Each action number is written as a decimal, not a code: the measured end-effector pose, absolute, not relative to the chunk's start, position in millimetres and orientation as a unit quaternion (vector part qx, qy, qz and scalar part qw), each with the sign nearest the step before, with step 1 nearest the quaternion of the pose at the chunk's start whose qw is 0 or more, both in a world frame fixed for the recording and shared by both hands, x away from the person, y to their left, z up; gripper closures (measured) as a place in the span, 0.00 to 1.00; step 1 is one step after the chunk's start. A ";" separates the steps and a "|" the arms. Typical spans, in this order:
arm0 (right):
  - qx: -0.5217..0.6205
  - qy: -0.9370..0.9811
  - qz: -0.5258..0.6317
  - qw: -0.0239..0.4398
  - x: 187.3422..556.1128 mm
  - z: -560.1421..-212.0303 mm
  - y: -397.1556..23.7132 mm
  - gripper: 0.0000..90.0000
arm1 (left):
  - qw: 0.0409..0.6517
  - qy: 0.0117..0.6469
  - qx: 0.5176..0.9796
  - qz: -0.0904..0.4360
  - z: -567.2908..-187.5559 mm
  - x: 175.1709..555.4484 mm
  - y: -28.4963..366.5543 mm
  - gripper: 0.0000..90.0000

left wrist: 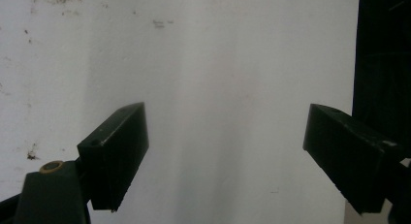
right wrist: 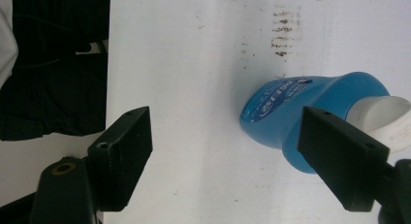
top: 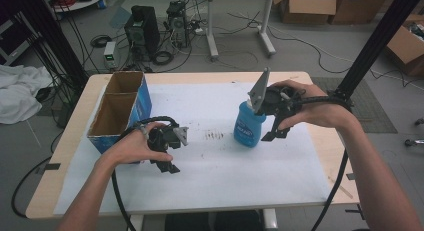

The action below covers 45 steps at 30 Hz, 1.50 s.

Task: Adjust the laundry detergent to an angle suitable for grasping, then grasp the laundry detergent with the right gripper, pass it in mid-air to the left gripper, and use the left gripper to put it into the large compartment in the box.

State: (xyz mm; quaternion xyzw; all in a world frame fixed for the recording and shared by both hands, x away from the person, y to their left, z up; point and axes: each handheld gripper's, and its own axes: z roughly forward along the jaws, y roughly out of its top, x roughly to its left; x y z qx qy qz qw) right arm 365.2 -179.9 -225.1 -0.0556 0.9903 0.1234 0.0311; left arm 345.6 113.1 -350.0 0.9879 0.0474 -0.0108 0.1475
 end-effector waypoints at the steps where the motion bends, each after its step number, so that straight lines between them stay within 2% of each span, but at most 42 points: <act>1: -0.056 0.990 0.123 0.030 365.1 -225.3 -179.7 0.23 | 0.148 0.048 0.988 -0.011 -349.9 345.2 112.9 0.19; 45: -0.054 0.991 0.117 0.033 361.4 -229.3 -173.7 0.22 | 0.148 0.057 0.987 0.000 -341.6 336.8 123.7 0.19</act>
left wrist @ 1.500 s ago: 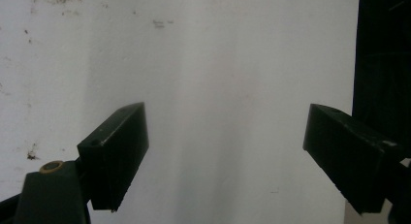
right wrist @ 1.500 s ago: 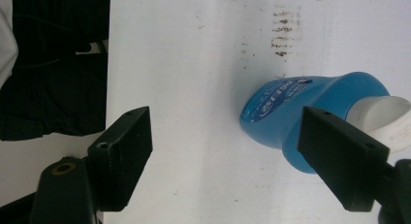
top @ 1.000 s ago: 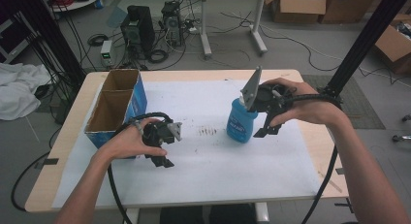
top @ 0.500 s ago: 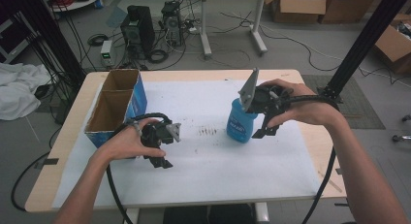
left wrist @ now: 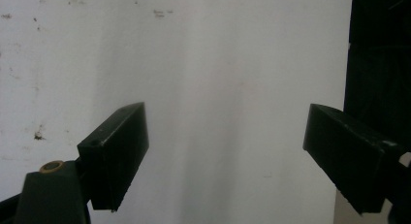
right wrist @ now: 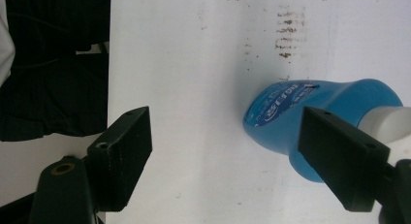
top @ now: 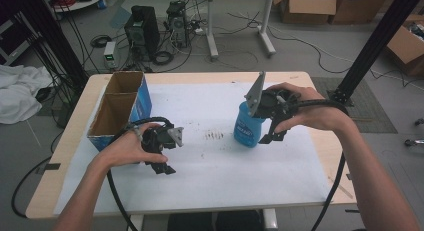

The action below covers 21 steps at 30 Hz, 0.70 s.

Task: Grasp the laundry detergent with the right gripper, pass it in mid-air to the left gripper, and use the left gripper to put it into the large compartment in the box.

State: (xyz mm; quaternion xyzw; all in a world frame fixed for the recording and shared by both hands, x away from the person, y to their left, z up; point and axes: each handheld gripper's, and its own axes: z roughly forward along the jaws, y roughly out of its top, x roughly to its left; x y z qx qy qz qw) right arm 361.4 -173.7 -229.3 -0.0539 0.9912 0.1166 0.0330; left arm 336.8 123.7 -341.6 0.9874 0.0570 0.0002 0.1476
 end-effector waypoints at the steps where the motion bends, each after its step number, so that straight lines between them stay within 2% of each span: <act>1: -0.048 0.991 0.120 0.034 361.3 -229.6 -175.8 0.22 | 0.148 0.058 0.987 0.001 -342.0 337.1 123.2 0.19; 10: -0.030 0.991 0.126 0.034 361.9 -231.4 -182.5 0.22 | 0.146 0.056 0.988 0.000 -342.6 337.7 120.2 0.19; 21: 0.048 0.988 0.140 0.038 371.8 -234.8 -198.2 0.22 | 0.142 0.058 0.988 -0.004 -346.3 338.7 119.6 0.19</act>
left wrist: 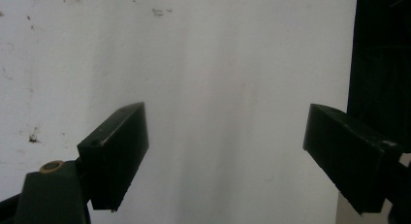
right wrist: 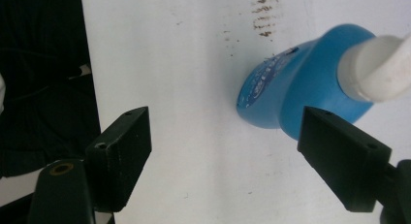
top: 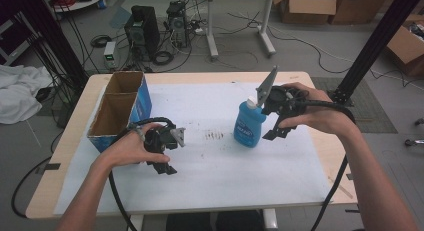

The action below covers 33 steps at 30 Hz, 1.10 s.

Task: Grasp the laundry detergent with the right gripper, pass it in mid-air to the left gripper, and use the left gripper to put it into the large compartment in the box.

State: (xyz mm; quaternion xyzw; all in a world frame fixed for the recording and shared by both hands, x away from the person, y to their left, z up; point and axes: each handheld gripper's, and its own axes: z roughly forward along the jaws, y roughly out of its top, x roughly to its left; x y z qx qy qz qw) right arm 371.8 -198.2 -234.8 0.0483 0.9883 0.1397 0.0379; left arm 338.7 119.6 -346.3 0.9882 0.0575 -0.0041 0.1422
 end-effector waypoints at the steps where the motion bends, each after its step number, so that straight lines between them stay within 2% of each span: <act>1: 0.048 0.988 0.140 0.038 371.8 -234.8 -198.2 0.22 | 0.142 0.058 0.988 -0.004 -346.3 338.7 119.6 0.19; 17: 0.183 0.967 0.174 0.032 381.7 -253.3 -218.3 0.21 | 0.142 0.057 0.988 -0.008 -349.7 338.1 119.0 0.19; 33: 0.272 0.939 0.205 0.057 383.6 -277.5 -234.2 0.19 | 0.142 0.057 0.988 -0.011 -350.9 336.0 118.0 0.19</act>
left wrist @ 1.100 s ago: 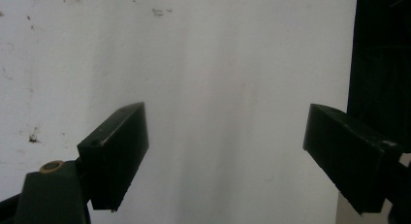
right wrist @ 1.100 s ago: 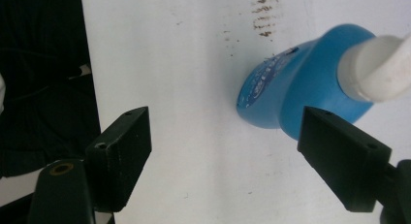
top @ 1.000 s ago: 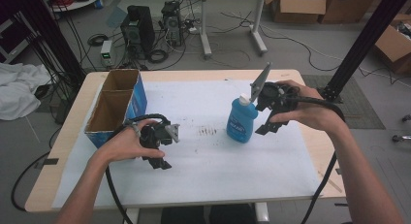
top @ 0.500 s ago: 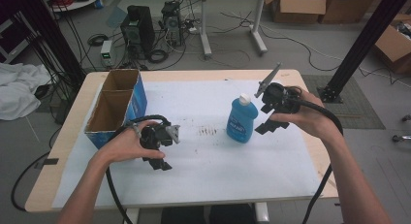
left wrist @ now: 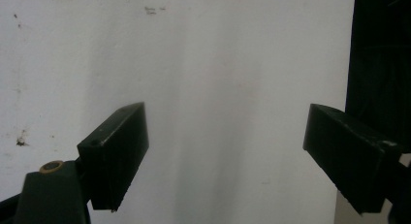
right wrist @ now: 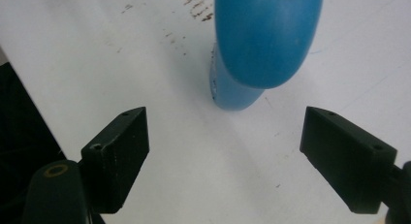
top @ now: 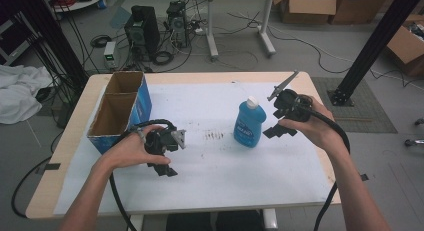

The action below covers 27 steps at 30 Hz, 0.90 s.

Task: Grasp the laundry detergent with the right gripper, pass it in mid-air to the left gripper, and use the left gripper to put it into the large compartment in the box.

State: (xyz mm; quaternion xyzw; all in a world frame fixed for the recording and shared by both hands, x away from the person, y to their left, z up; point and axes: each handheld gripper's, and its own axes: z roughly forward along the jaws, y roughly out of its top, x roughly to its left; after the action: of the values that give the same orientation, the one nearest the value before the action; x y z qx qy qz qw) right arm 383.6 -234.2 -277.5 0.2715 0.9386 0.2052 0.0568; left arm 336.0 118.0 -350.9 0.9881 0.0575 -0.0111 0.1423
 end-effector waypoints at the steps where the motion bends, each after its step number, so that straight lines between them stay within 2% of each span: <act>1: 0.273 0.937 0.209 0.060 384.3 -279.2 -234.9 0.19 | 0.141 0.056 0.988 -0.009 -350.9 336.0 118.0 0.19; 16: 0.302 0.924 0.228 0.057 399.5 -305.1 -235.3 0.18 | 0.141 0.059 0.988 -0.011 -351.6 334.2 118.8 0.19; 27: 0.322 0.903 0.273 0.082 409.2 -319.0 -234.0 0.17 | 0.142 0.061 0.988 -0.012 -353.4 334.0 121.1 0.19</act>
State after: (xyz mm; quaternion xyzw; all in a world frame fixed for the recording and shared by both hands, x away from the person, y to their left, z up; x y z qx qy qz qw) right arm 409.2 -234.0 -319.0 0.3218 0.9027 0.2733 0.0825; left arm 334.0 121.1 -353.4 0.9878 0.0613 -0.0125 0.1423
